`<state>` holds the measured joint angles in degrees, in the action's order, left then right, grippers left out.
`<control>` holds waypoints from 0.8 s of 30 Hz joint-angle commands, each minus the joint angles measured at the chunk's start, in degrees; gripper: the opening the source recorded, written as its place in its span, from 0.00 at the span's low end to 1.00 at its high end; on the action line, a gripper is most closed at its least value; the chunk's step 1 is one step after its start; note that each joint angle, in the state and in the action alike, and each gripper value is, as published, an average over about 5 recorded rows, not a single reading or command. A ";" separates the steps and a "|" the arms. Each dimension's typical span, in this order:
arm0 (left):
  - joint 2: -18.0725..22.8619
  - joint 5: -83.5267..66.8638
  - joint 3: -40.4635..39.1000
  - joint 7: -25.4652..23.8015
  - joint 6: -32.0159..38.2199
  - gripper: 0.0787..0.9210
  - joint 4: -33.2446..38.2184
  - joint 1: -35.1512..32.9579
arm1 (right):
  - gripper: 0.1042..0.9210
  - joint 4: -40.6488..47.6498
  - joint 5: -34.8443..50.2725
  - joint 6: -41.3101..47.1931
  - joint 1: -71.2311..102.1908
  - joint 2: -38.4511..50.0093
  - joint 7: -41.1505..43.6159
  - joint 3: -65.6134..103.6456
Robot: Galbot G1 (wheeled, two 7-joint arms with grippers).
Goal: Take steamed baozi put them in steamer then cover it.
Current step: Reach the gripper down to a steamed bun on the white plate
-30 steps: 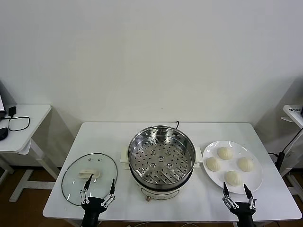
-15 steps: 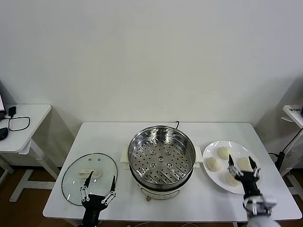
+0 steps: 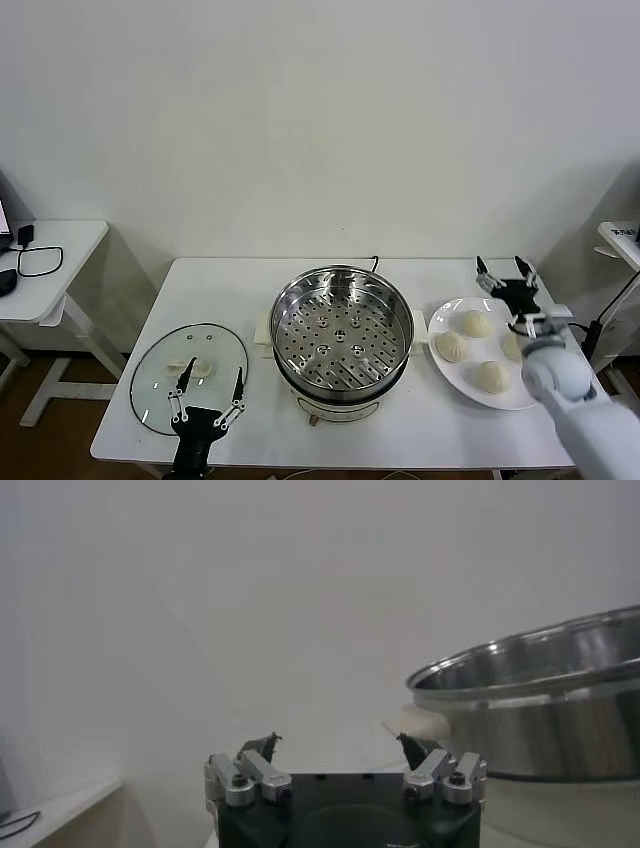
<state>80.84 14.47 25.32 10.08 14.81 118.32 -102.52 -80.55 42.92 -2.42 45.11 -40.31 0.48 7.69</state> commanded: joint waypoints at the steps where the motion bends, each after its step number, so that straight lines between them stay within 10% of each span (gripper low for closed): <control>1: -0.12 -0.07 -0.04 0.00 -0.09 0.88 0.09 0.08 | 0.88 12.12 -2.00 4.38 -19.81 7.55 26.79 -17.43; 11: -0.20 -0.27 0.18 0.07 -0.55 0.88 0.25 0.18 | 0.88 25.93 -27.02 3.06 -41.76 5.69 65.77 -34.77; 24: 0.34 -0.31 0.85 0.20 -0.60 0.88 0.30 -0.31 | 0.88 31.83 -51.07 -2.14 -49.52 -2.08 74.94 -44.54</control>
<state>81.08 14.15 25.99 10.25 14.12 118.65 -102.68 -54.11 5.96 -3.11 3.93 -39.73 63.49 -28.57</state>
